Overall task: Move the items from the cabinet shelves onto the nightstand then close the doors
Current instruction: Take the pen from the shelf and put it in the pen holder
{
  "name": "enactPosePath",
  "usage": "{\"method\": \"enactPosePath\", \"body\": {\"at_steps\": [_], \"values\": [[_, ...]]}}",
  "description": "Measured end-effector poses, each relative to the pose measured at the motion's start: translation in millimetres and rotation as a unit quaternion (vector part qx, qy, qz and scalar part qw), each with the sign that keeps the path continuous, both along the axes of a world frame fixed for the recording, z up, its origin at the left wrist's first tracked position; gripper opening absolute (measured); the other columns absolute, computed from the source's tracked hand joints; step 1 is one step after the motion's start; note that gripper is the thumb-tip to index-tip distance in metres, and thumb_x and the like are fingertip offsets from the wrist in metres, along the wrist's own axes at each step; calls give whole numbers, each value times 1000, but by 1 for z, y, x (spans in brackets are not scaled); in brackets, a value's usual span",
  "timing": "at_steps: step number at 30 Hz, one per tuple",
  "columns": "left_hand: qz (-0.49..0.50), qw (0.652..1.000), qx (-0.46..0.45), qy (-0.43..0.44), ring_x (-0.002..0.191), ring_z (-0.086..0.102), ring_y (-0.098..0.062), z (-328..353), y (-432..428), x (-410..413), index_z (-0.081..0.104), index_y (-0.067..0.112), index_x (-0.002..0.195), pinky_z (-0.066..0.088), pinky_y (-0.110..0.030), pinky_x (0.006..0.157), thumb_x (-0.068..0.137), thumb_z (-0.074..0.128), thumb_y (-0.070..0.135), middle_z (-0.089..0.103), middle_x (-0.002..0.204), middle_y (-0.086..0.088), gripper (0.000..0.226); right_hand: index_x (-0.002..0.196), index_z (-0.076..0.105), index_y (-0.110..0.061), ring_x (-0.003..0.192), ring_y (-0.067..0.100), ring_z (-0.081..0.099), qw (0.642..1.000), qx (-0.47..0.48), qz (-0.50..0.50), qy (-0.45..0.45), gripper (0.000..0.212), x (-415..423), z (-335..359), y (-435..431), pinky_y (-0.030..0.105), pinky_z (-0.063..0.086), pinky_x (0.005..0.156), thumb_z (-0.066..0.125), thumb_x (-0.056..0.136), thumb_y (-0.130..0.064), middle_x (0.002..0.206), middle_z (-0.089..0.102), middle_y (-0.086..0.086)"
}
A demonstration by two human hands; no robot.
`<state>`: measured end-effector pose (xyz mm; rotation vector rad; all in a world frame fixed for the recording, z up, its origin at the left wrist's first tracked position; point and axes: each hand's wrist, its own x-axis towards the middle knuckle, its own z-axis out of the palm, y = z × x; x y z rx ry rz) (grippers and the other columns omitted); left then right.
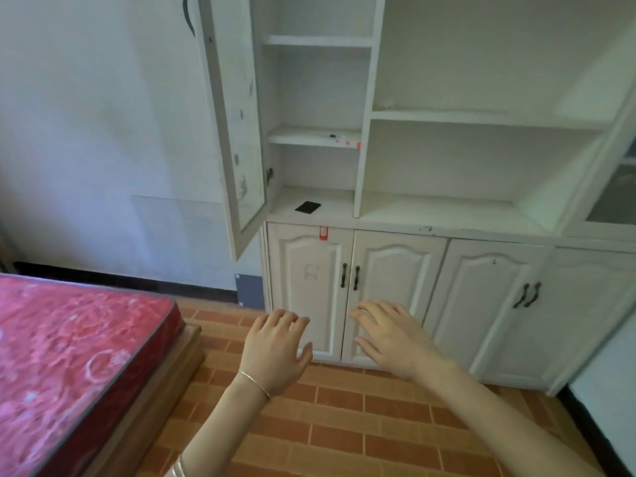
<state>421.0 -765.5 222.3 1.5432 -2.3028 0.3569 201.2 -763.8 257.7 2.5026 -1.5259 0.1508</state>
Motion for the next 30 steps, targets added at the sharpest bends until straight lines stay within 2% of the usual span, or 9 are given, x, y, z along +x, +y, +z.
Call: {"method": "enactPosePath", "body": {"at_steps": [2, 4, 6, 8, 13, 18, 24, 27, 30], "values": [[-6, 1000, -2, 4, 90, 64, -18, 5, -35, 3, 67, 23, 102, 53, -35, 76, 75, 64, 44, 68, 94, 4, 35, 136, 40, -16, 127, 22, 39, 1000, 18, 0, 2, 45, 1, 4, -29, 37, 30, 104, 37, 95, -36, 138, 43, 4], [-15, 1000, -12, 9, 90, 63, -19, 17, -70, 7, 66, 21, 103, 52, -35, 75, 76, 60, 43, 67, 93, 3, 35, 139, 35, -16, 131, 21, 32, 1000, 12, -2, 3, 47, 4, 10, -61, 37, 26, 106, 36, 97, -36, 142, 37, 4], [-22, 999, -20, 16, 90, 62, -19, 32, -103, 10, 66, 19, 103, 52, -35, 74, 77, 56, 41, 67, 93, 3, 36, 138, 36, -16, 130, 21, 33, 1000, 3, -5, -1, 46, 8, 21, -92, 36, 27, 106, 37, 96, -36, 140, 39, 4], [-37, 999, -31, 23, 92, 62, -21, 44, -134, 12, 66, 18, 105, 51, -37, 76, 77, 60, 38, 67, 95, 1, 35, 137, 37, -17, 128, 19, 34, 1000, -12, -16, -3, 45, 12, 33, -122, 35, 28, 105, 37, 96, -36, 138, 40, 3], [-56, 998, -25, 30, 107, 56, -22, 49, -194, 13, 60, 17, 117, 45, -39, 89, 84, 57, 37, 64, 108, -1, 39, 135, 39, -16, 126, 19, 36, 999, -25, -29, -6, 44, 18, 42, -176, 35, 30, 104, 39, 96, -34, 136, 42, 3], [-70, 997, -18, 19, 95, 61, -21, 31, -235, 9, 65, 18, 107, 51, -36, 77, 78, 58, 38, 67, 96, 1, 36, 136, 37, -20, 127, 18, 35, 999, -16, -35, -4, 44, 9, 27, -223, 34, 28, 104, 39, 95, -36, 137, 40, 1], [-43, 998, -6, 37, 95, 61, -21, 18, -300, -1, 65, 17, 108, 50, -37, 79, 77, 63, 36, 66, 97, 0, 36, 135, 41, -16, 126, 19, 37, 1000, -4, -17, -5, 43, -3, 10, -290, 34, 30, 104, 42, 94, -31, 137, 42, 3], [-30, 999, -2, 33, 101, 59, -21, 17, -337, -12, 63, 17, 112, 48, -38, 84, 82, 56, 38, 65, 103, -1, 38, 138, 36, -17, 129, 21, 34, 1000, 5, -11, -10, 45, -14, 8, -328, 35, 27, 106, 41, 95, -29, 140, 40, 5], [-20, 999, 8, 28, 114, 51, -20, 26, -376, -25, 55, 20, 125, 39, -37, 96, 88, 48, 40, 60, 117, 1, 42, 141, 31, -18, 132, 20, 30, 1000, 10, -5, -5, 47, -25, 17, -374, 34, 22, 108, 37, 97, -32, 144, 35, 4]]}}
